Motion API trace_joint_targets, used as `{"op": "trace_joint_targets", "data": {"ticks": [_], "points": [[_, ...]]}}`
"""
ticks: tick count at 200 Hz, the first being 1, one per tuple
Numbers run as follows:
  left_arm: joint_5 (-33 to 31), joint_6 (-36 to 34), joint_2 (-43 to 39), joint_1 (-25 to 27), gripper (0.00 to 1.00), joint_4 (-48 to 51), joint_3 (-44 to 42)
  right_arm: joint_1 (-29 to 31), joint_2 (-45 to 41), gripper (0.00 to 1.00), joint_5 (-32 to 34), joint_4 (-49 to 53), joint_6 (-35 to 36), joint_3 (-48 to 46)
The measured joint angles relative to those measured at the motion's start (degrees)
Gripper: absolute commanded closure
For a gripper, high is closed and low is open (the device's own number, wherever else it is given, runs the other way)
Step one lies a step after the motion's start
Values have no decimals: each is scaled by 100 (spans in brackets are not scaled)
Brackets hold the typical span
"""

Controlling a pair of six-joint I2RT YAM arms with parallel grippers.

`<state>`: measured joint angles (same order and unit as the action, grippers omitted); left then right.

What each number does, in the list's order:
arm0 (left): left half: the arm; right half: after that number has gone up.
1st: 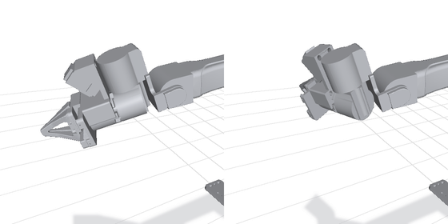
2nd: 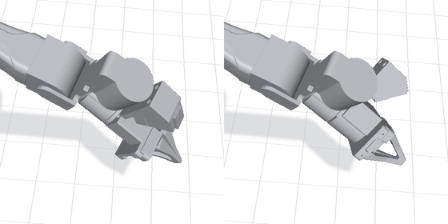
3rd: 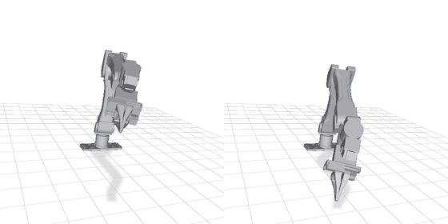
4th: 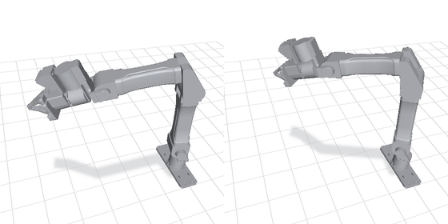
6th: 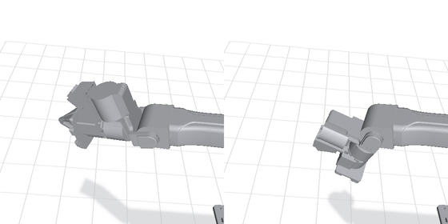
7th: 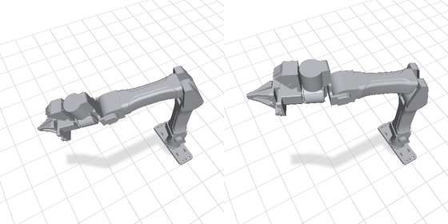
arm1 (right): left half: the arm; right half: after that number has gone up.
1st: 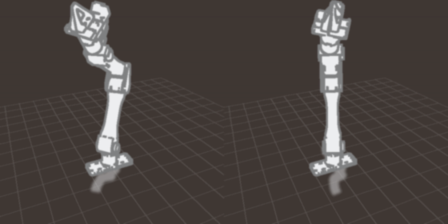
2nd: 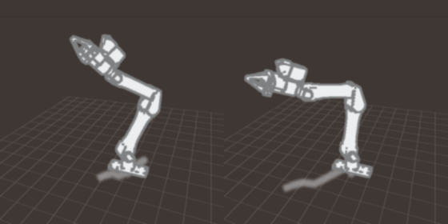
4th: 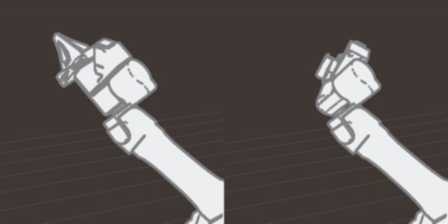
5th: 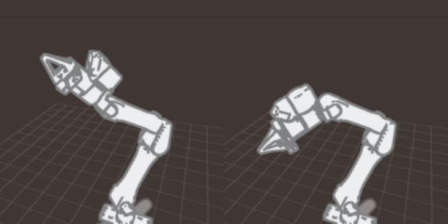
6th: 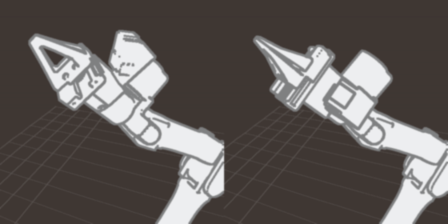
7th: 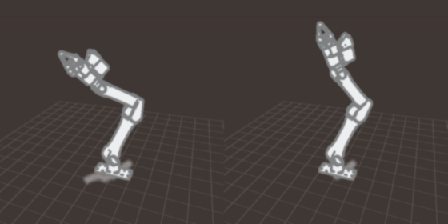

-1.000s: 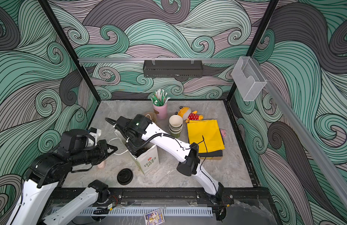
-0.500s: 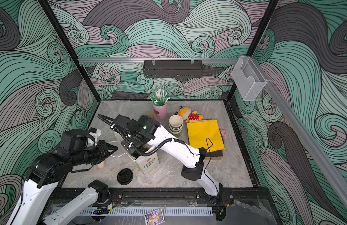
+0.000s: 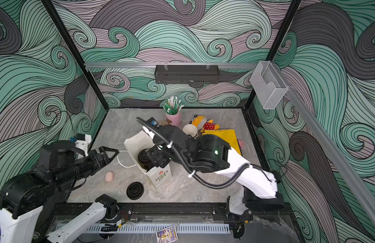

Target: Pack the takeout coffee

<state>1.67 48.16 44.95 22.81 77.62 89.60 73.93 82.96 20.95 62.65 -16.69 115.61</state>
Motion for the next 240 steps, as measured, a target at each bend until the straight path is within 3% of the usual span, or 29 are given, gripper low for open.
{"op": "trace_joint_targets", "data": {"ticks": [18, 41, 61, 116, 168, 240], "points": [[-289, -179, 229, 0, 21, 101, 459, -555, -645, 40, 146, -372, -382, -767], [-564, -461, 673, 0, 23, -28, 693, -1803, -793, 44, 0, -664, -828, -1215], [-793, -664, 1067, 0, 24, -479, 699, -2643, -424, 46, -240, -872, -1023, -1370], [-1233, -837, 1537, 0, 26, -2686, -66, -4199, 1137, 49, -1515, -1976, -1233, -1567], [-1659, -855, 1705, 0, 26, -3856, -546, -4946, 2656, 48, -2743, -2739, -1353, -841], [-2063, -876, 1794, 0, 26, -4402, -584, -5226, 3353, 56, -3733, -3276, -1252, 83]]}}
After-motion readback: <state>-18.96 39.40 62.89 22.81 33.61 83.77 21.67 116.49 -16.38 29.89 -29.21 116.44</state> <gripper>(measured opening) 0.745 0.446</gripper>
